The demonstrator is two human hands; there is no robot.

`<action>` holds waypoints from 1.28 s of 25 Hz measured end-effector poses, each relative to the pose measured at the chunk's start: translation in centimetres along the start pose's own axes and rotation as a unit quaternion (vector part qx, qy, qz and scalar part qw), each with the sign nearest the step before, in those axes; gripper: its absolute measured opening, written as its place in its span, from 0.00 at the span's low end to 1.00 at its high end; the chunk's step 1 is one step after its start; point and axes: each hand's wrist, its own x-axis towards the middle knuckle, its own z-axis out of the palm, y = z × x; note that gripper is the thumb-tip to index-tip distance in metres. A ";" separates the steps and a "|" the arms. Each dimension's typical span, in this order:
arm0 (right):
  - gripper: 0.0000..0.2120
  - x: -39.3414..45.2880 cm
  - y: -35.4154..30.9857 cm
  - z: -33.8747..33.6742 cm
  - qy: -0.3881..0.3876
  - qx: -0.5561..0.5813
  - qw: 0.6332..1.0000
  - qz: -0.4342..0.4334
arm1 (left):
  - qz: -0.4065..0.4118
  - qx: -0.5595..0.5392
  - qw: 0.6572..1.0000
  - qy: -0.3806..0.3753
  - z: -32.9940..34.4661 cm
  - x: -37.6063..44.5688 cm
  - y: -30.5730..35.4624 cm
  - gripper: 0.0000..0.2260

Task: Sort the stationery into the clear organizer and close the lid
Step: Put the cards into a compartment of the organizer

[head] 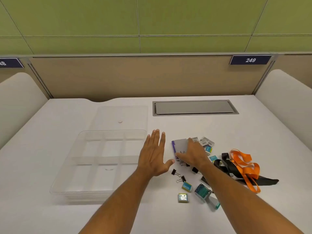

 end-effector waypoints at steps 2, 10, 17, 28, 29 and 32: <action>0.39 0.1 0.1 -0.4 -0.008 0.029 0.999 0.022 | 0.005 0.005 1.000 0.000 0.1 0.2 0.2 0.46; 0.36 0.6 0.0 -1.1 -0.058 0.055 0.996 0.031 | 0.001 -0.005 1.000 -0.029 0.7 0.8 0.7 0.46; 0.09 1.7 1.1 -3.6 -0.064 0.246 0.963 0.087 | 0.003 -0.055 0.996 -0.064 0.9 1.4 1.2 0.44; 0.10 2.0 4.0 -6.2 -0.003 0.341 0.930 0.137 | -0.074 -0.215 0.963 -0.144 2.6 5.3 4.2 0.48; 0.10 2.1 4.1 -6.1 -0.001 0.336 0.932 0.136 | -0.062 -0.206 0.964 -0.158 2.7 5.6 4.2 0.50; 0.10 2.5 4.4 -5.8 0.007 0.331 0.933 0.139 | -0.032 -0.172 0.969 -0.174 3.1 6.3 4.0 0.51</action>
